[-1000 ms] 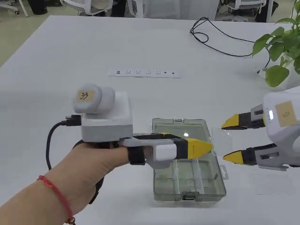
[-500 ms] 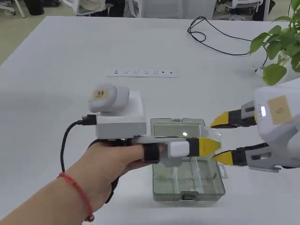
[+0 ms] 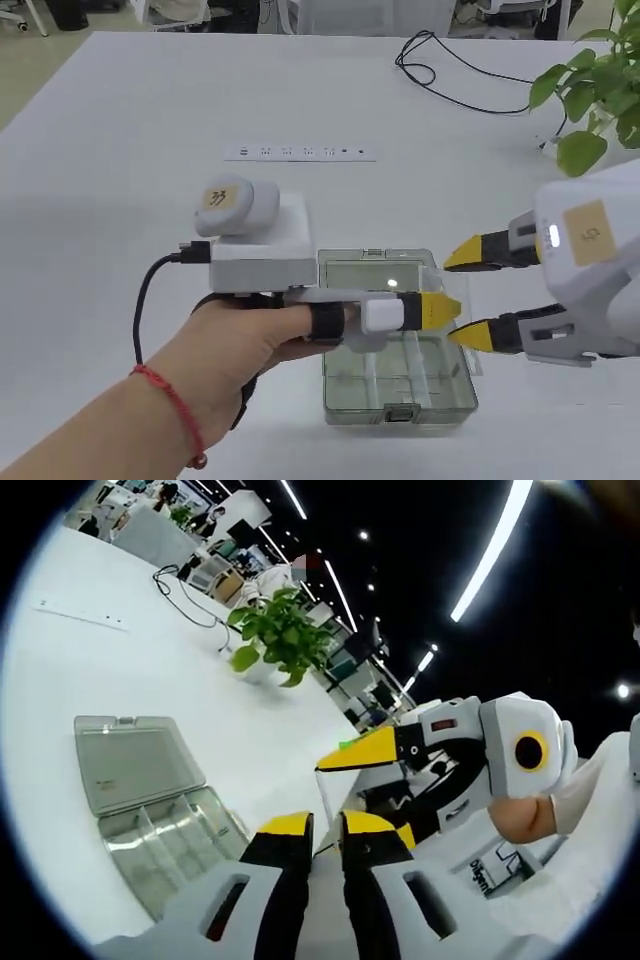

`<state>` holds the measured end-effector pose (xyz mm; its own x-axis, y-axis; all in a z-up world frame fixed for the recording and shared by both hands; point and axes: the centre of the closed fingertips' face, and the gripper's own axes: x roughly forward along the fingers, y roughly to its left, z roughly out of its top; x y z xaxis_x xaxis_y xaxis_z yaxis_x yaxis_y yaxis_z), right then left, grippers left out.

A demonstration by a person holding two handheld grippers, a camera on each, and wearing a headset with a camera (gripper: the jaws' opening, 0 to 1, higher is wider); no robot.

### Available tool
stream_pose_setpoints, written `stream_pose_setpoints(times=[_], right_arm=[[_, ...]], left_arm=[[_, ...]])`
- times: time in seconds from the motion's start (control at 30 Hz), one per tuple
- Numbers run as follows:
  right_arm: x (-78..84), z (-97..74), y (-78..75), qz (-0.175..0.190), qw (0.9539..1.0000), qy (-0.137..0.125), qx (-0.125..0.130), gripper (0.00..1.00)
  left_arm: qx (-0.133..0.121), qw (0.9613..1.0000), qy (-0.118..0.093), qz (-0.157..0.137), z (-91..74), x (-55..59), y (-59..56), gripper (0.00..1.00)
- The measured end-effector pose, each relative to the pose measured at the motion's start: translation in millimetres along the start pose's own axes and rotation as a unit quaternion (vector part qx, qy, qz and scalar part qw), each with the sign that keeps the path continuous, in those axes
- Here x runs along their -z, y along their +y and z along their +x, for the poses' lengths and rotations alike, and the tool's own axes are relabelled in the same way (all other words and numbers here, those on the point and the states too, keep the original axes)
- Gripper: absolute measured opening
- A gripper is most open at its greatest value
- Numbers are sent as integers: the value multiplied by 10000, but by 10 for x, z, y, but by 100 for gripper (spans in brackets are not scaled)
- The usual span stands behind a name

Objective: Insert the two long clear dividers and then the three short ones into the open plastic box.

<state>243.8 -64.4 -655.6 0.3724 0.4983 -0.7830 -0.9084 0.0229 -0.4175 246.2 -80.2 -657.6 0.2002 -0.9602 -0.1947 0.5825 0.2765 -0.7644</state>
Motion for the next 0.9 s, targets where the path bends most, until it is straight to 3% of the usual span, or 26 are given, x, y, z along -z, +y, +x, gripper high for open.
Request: stream_pose_setpoints(times=[0.1,0.6,0.77,0.9], right_arm=[[3,-5,4,-9,10000,13,7,33],[-13,-21,21,-33,10000,-5,29,34],[-52,-63,-44,105,9998,-106,104,37],[-72,-132,-82,408,9987,-318,-2,36]], left_arm=[[40,10000,7,-10,5,10,-20,0],[36,9999,-47,-153,-9,26,-38,0],[-13,10000,-18,-44,-5,42,-26,0],[-20,9998,17,221,-20,49,-31,0]])
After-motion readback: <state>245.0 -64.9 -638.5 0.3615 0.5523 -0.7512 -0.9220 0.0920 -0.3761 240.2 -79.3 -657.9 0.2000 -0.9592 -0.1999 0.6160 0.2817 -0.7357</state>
